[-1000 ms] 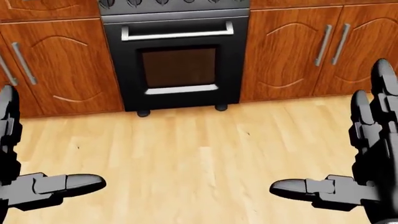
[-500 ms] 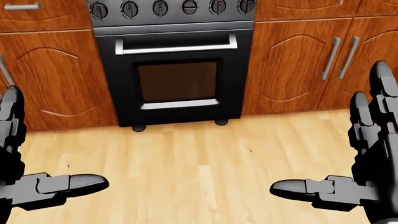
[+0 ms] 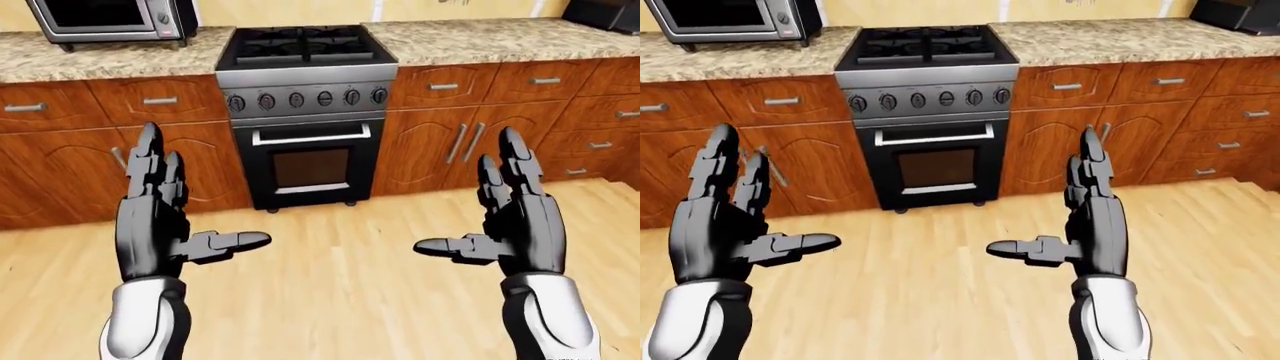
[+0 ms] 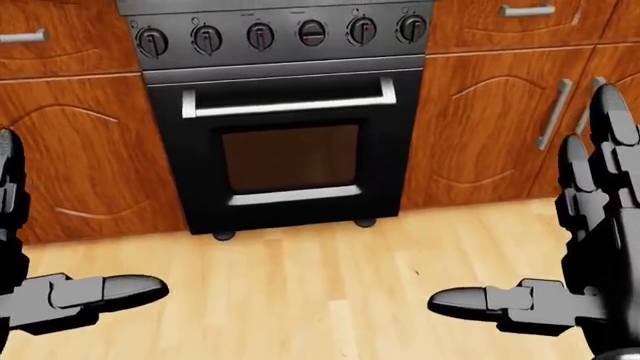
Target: Navigate to the stove.
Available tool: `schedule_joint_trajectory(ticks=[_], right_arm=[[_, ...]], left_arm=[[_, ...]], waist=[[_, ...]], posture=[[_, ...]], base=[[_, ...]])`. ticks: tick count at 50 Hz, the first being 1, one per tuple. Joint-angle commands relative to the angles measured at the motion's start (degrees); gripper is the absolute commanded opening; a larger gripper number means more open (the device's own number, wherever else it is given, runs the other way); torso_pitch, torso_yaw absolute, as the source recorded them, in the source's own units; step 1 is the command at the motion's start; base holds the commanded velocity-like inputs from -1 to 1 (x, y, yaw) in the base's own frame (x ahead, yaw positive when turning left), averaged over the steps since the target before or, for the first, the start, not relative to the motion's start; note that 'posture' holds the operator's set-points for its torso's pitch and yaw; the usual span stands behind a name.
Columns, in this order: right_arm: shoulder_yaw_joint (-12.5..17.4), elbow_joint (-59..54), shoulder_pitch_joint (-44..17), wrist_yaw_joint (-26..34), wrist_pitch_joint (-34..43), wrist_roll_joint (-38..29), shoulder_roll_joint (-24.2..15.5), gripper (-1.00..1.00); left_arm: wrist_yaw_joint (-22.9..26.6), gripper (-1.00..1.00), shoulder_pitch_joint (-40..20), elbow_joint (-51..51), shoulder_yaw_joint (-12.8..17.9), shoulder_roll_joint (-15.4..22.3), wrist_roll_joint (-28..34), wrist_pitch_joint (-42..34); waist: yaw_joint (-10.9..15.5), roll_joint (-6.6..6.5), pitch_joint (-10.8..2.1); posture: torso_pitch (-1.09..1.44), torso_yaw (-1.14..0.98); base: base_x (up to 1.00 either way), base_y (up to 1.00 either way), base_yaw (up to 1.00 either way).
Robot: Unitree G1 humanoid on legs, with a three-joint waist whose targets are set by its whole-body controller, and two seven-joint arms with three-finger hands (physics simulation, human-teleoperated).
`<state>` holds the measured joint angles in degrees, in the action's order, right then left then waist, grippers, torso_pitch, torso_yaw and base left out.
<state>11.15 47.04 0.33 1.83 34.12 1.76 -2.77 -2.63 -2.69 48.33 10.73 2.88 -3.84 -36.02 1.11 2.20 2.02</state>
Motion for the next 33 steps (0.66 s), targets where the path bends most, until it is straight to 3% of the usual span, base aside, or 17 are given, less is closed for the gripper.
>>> schedule_joint_trajectory(ticks=[1,2,3,5,9,12,13,14,15,16,18,23,26,27,29,30,33], right_arm=[[0.08,2.01,-0.74,-0.18,-0.80,-0.06,-0.07,1.00],[0.07,2.07,-0.69,-0.18,-0.78,-0.07,-0.04,1.00],[0.06,2.01,-0.67,-0.15,-0.85,-0.07,-0.04,1.00],[-0.01,2.02,-0.65,-0.15,-0.85,-0.15,-0.04,1.00],[-0.06,1.47,-0.52,-0.08,-1.46,-0.29,0.02,1.00],[-0.09,1.54,-0.34,-0.02,-1.60,-0.25,0.09,1.00],[-0.11,1.61,-0.30,-0.03,-1.59,-0.26,0.11,1.00],[-0.14,1.50,-0.26,-0.02,-1.76,-0.29,0.13,1.00],[-0.18,1.55,-0.26,-0.03,-1.70,-0.33,0.13,1.00],[-0.28,1.51,-0.19,-0.03,-1.81,-0.40,0.16,1.00],[-0.18,1.58,-0.12,0.03,-1.81,-0.36,0.19,1.00],[-0.24,1.49,0.08,0.08,-2.12,-0.43,0.27,1.00],[-0.24,1.38,-0.42,0.04,-1.70,-0.48,0.14,1.00],[-0.17,1.58,-0.52,0.04,-1.47,-0.41,0.11,1.00],[-0.07,1.76,-0.60,0.04,-1.21,-0.34,0.06,1.00],[-0.12,1.74,-0.65,0.04,-1.16,-0.37,0.03,1.00],[0.03,1.88,-0.68,0.07,-1.05,-0.28,0.00,1.00]], left_arm=[[0.15,1.00,-0.81,1.64,0.34,0.51,-0.14,1.37],[0.13,1.00,-0.83,1.59,0.33,0.52,-0.11,1.39],[0.10,1.00,-0.81,1.77,0.30,0.51,-0.11,1.25],[0.10,1.00,-0.79,1.91,0.32,0.52,-0.13,1.13],[0.13,1.00,-0.67,1.50,0.26,0.47,-0.06,1.63],[0.12,1.00,-0.56,1.70,0.29,0.45,-0.07,1.55],[0.14,1.00,-0.54,1.70,0.27,0.44,-0.07,1.57],[0.16,1.00,-0.57,1.64,0.37,0.44,-0.13,1.59],[0.16,1.00,-0.59,1.39,0.35,0.42,-0.11,1.81],[0.14,1.00,-0.44,1.51,0.13,0.41,0.04,1.84],[0.17,1.00,-0.44,1.87,0.40,0.41,-0.14,1.50],[0.22,1.00,-0.28,1.71,0.42,0.35,-0.13,1.80],[0.16,1.00,-0.61,1.65,0.23,0.43,-0.01,1.49],[0.11,1.00,-0.73,1.92,0.28,0.46,-0.07,1.12],[0.12,1.00,-0.65,1.95,0.19,0.44,-0.03,1.14],[0.12,1.00,-0.68,1.79,0.21,0.43,-0.03,1.24],[0.07,1.00,-0.74,1.91,0.18,0.44,-0.03,1.08]], waist=[[-0.41,0.17,-0.72],[-0.26,1.18,-0.15],[-0.72,1.16,-0.21],[-1.08,0.51,-0.59],[-1.70,-1.77,0.25],[-2.12,-5.15,-0.45],[-2.03,-7.43,-1.42],[-1.21,-5.77,-0.83],[-1.43,-6.53,-0.35],[-0.97,-6.42,-0.16],[-0.53,-5.61,-0.59],[0.07,-3.12,-0.20],[0.39,-0.33,-0.60],[0.36,1.41,-1.23],[-0.53,0.45,-0.61],[-0.41,1.12,-0.03],[-1.17,0.17,-0.50]], posture=[[0.00,0.00],[0.00,0.00],[0.00,0.00],[0.00,0.00],[0.00,0.00],[0.00,0.00],[0.00,0.00],[0.00,0.00],[0.00,0.00],[0.00,0.00],[0.00,0.00],[0.00,0.00],[0.00,0.00],[0.00,0.00],[0.00,0.00],[0.00,0.00],[0.00,0.00]], base=[[0.29,0.09,0.00],[0.29,0.09,0.00],[0.29,0.08,0.00],[0.29,0.08,0.00],[0.29,0.07,0.00],[0.29,0.05,0.00],[0.30,0.05,0.00],[0.29,0.05,0.00],[0.29,0.04,0.00],[0.30,0.05,0.00],[0.30,0.04,0.00],[0.29,0.04,0.00],[0.30,0.04,0.00],[0.30,0.05,0.00],[0.30,0.04,0.00],[0.29,0.04,0.00],[0.29,0.04,0.00]])
